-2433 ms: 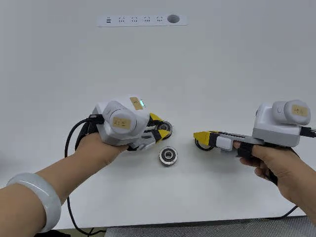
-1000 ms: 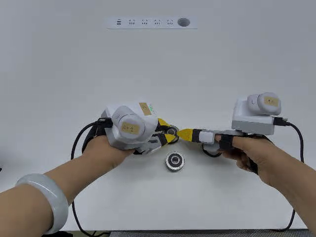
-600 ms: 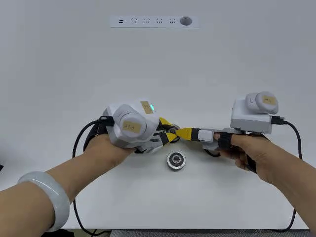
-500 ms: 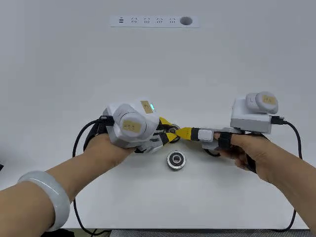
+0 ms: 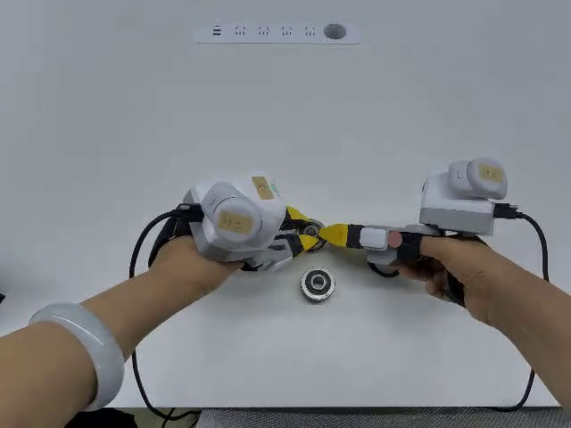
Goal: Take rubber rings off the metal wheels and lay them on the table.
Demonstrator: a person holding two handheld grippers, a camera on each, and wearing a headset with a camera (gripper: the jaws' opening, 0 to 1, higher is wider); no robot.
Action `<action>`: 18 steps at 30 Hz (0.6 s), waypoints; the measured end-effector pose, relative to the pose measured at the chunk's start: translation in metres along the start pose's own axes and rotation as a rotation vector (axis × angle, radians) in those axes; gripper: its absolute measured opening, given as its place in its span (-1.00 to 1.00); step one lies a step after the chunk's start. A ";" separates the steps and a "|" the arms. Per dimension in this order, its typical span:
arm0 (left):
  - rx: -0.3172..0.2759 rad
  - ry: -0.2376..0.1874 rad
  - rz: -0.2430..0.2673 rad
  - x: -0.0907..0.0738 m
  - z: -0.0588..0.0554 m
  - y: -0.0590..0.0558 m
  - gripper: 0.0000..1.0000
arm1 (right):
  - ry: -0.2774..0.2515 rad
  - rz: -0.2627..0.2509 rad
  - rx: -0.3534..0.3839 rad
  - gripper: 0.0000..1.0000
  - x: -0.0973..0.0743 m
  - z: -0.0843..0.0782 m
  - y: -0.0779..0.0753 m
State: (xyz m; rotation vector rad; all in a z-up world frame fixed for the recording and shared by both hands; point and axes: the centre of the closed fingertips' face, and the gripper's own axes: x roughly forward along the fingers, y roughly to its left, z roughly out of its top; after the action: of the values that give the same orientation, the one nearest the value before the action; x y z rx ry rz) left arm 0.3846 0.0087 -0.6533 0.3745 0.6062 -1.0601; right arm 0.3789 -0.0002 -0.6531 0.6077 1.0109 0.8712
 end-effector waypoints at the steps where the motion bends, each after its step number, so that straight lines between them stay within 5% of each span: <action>1: 0.001 0.000 0.000 0.000 0.000 0.000 -0.74 | -0.003 -0.003 -0.006 -0.83 -0.001 0.001 -0.001; 18: 0.001 0.002 -0.001 0.000 0.000 0.001 -0.74 | -0.001 -0.020 -0.035 -0.96 0.000 0.002 -0.002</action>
State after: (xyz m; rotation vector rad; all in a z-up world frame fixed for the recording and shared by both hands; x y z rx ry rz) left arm 0.3852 0.0093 -0.6535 0.3763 0.6072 -1.0612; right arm 0.3815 -0.0011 -0.6542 0.5670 0.9969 0.8689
